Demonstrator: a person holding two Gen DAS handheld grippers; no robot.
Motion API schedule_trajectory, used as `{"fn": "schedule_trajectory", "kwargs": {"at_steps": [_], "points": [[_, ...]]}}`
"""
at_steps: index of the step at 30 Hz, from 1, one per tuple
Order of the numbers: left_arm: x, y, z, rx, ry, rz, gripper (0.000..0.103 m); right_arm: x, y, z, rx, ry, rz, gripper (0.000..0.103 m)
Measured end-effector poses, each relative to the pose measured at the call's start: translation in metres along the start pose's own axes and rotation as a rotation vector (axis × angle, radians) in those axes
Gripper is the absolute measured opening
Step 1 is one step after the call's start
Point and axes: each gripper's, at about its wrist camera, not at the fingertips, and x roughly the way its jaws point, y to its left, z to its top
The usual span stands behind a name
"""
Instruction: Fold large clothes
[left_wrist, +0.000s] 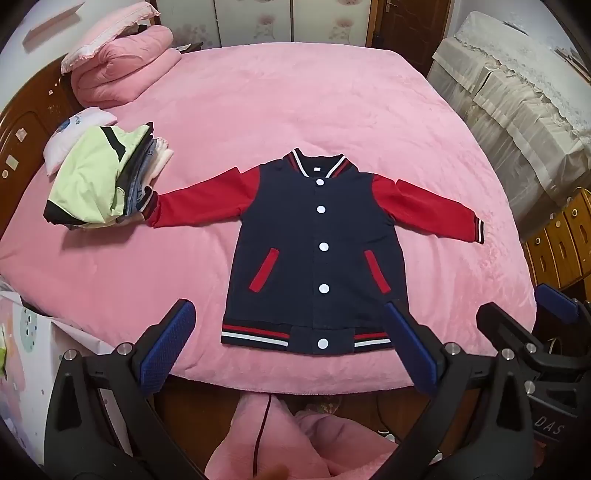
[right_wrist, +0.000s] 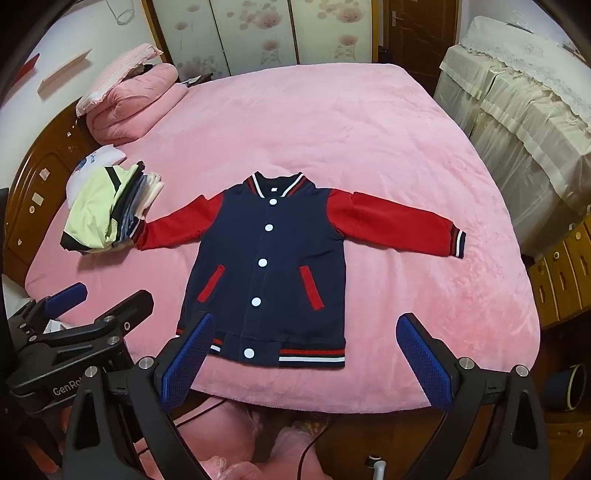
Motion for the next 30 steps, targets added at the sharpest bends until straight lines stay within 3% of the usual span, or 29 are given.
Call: {"fn": "schedule_trajectory", "kwargs": {"at_steps": [30], "points": [[-0.014, -0.017, -0.005, 0.052, -0.032, 0.043, 0.098, -0.011, -0.008, -0.006, 0.020, -0.007, 0.011, 0.100]]}}
